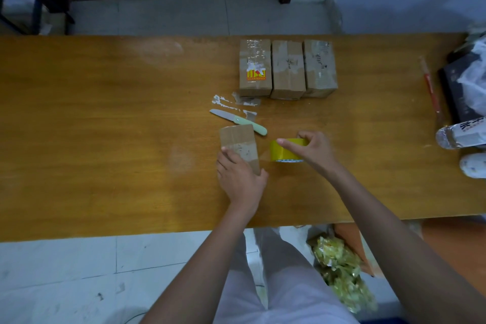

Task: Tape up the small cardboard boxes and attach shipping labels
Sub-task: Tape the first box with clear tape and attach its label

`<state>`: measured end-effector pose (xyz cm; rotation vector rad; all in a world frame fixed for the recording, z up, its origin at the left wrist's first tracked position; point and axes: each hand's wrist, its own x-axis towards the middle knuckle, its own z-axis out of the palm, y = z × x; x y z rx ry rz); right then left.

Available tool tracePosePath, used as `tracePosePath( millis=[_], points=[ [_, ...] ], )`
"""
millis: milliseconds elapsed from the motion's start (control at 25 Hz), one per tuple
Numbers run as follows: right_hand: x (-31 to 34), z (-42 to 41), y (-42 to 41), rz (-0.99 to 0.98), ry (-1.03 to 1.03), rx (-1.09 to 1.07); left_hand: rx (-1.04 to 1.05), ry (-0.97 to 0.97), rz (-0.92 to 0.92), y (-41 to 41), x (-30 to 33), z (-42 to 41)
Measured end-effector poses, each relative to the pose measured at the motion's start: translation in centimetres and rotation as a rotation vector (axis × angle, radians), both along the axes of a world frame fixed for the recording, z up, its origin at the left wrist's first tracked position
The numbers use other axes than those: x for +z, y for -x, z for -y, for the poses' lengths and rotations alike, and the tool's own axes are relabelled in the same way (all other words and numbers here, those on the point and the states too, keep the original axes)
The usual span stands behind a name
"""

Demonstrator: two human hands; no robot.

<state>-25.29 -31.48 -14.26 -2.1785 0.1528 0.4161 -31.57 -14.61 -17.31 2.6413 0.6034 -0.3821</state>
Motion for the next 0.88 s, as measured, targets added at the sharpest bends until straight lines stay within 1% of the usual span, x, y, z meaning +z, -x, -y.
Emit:
tracePosePath(
  millis=[160,240,320,440,600,680,800,880],
  points=[
    [0.3,1.7,0.3,-0.143,0.052,0.091,0.05,-0.024,-0.001,0.3,-0.4,0.8],
    [0.5,2.2,0.2,-0.161,0.11,0.145,0.08,-0.032,-0.04,0.1,-0.5,1.0],
    [0.6,2.4,0.2,-0.073,0.187,0.215,0.103,-0.023,-0.064,-0.1,-0.5,0.9],
    [0.8,2.6,-0.2,0.069,0.263,0.259,0.098,0.025,-0.029,0.2,-0.4,-0.4],
    [1.7,1.3,-0.5,0.139,0.262,0.31,0.23,0.23,0.082,0.5,0.6,-4.0],
    [2.6,-0.1,-0.8,0.185,0.246,0.338,0.266,0.258,0.157,0.1,1.5,-5.6],
    [4.6,-1.6,-1.5,0.241,0.192,0.344,0.292,0.269,0.219,-0.7,3.2,-7.3],
    [5.8,-2.2,-2.2,0.273,0.177,0.35,0.307,0.33,0.258,-1.2,4.1,-8.0]
  ],
)
